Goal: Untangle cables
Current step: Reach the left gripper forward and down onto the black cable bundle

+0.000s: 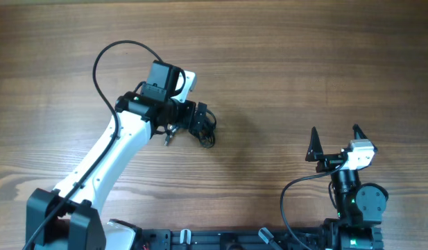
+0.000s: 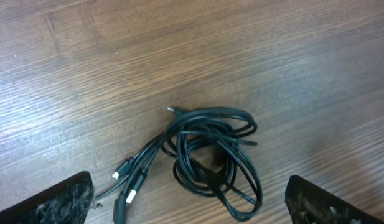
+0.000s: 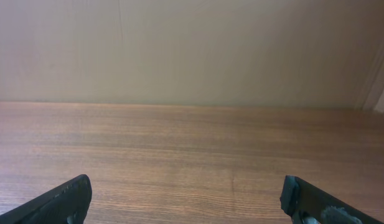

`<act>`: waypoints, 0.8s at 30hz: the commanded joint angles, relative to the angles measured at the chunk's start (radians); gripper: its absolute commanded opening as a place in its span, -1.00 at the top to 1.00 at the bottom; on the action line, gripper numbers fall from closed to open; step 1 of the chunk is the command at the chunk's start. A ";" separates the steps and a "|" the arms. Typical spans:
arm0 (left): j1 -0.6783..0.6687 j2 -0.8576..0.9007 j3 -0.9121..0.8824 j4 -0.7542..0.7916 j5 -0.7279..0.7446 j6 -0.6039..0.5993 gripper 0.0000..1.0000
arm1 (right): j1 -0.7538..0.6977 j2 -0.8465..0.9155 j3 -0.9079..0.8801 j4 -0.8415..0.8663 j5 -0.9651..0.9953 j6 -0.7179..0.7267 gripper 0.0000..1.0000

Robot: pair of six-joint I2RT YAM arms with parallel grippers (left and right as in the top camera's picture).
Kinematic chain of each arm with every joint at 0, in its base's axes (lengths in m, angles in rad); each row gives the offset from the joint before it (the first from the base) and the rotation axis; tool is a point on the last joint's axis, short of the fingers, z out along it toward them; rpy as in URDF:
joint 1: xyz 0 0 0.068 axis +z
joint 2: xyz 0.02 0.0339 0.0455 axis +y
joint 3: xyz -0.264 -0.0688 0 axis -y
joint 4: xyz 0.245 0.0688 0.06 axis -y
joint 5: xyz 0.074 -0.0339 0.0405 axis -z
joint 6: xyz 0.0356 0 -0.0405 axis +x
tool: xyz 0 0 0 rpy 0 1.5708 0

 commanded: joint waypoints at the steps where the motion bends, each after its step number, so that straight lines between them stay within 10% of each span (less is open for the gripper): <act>1: -0.004 0.030 0.019 0.016 -0.021 0.013 -1.00 | 0.005 -0.008 -0.001 0.005 0.018 -0.018 -1.00; 24: -0.016 0.198 0.019 0.110 -0.043 0.346 -1.00 | 0.005 -0.008 -0.001 0.005 0.017 -0.018 -0.99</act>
